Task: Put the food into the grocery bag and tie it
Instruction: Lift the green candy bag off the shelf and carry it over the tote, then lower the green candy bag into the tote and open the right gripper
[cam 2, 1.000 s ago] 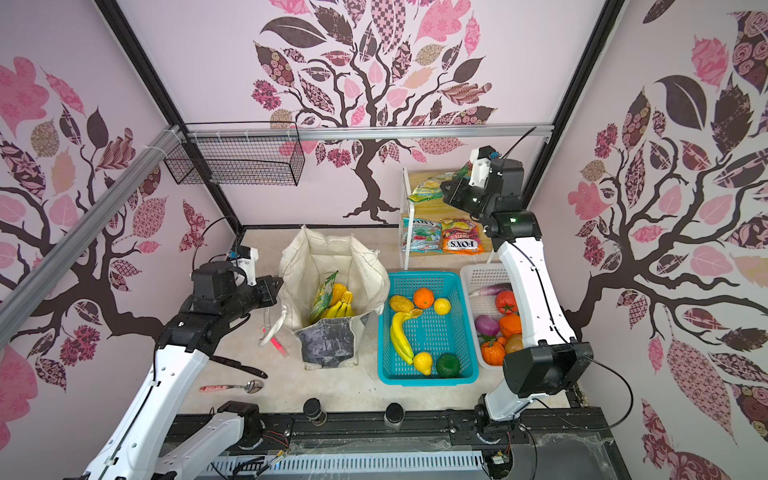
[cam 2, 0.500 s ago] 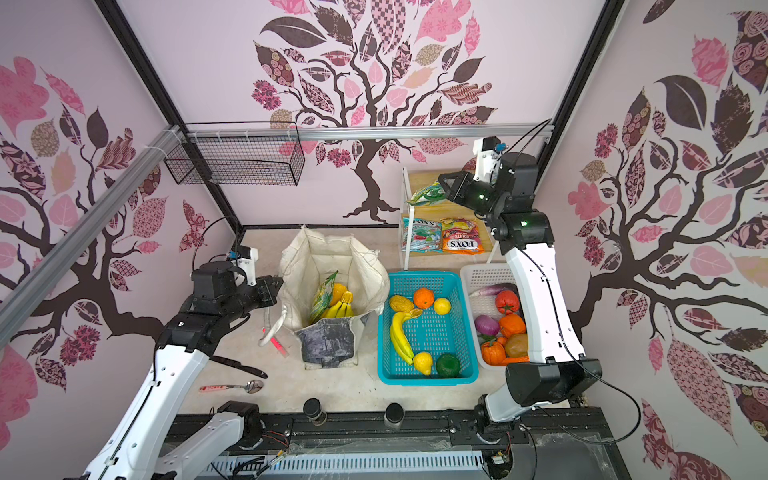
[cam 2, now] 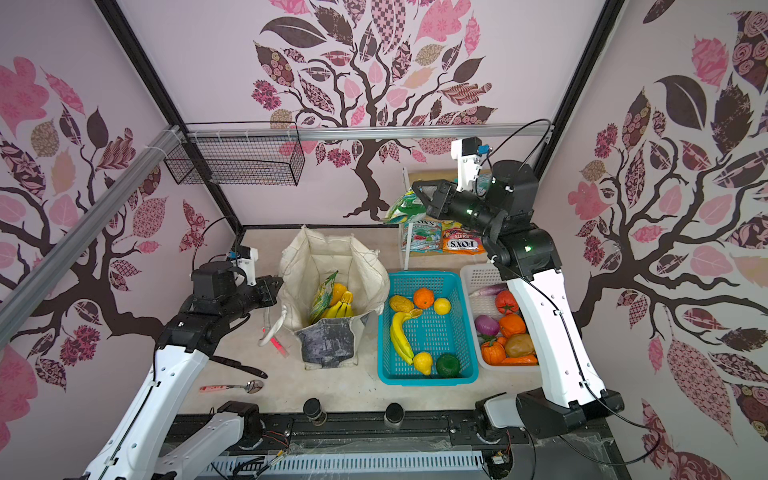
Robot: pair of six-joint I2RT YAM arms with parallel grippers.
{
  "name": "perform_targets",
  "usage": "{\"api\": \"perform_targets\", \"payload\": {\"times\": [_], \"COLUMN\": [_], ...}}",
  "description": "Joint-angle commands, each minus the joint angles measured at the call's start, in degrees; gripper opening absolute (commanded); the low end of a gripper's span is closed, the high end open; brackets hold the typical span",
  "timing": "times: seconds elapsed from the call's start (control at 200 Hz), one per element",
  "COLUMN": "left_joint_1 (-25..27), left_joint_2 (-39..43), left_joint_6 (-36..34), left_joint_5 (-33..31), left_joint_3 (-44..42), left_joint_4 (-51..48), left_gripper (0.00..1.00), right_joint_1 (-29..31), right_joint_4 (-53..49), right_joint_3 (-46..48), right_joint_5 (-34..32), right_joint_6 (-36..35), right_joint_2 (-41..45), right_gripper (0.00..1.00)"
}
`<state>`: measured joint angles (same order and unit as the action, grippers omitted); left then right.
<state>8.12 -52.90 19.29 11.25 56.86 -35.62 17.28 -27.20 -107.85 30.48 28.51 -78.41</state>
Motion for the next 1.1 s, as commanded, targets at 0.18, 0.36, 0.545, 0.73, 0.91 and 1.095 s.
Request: {"api": "perform_targets", "payload": {"times": [0.18, 0.36, 0.545, 0.73, 0.91, 1.095], "left_joint_1": [-0.2, -0.2, -0.2, -0.1, -0.1, -0.2], "left_joint_2": [0.7, 0.7, 0.7, 0.7, 0.9, 0.9], "left_joint_6": [-0.4, -0.5, -0.4, -0.3, -0.3, -0.2], "left_joint_5": [0.6, 0.5, 0.7, 0.9, 1.1, 1.2], "left_joint_3": [-1.5, -1.5, -1.5, -1.5, -1.5, -1.5], "left_joint_4": [0.8, 0.8, 0.8, 0.8, 0.9, 0.9], "left_gripper": [0.0, 0.0, 0.0, 0.0, 0.0, 0.0], "right_joint_1": [12.0, 20.5, 27.3, 31.0, 34.0, 34.5], "right_joint_4": [3.5, 4.3, 7.6, 12.9, 12.4, 13.2], "right_joint_3": [4.9, 6.3, 9.7, 12.9, 9.1, 9.4], "right_joint_5": [-2.8, -6.7, -8.9, -9.0, -10.1, -11.4], "right_joint_6": [-0.7, -1.7, -1.3, 0.7, -0.9, -0.5], "right_joint_2": [0.4, -2.1, -5.3, -10.4, -18.6, -23.8], "right_gripper": [0.0, 0.0, 0.0, 0.0, 0.0, 0.0]}}
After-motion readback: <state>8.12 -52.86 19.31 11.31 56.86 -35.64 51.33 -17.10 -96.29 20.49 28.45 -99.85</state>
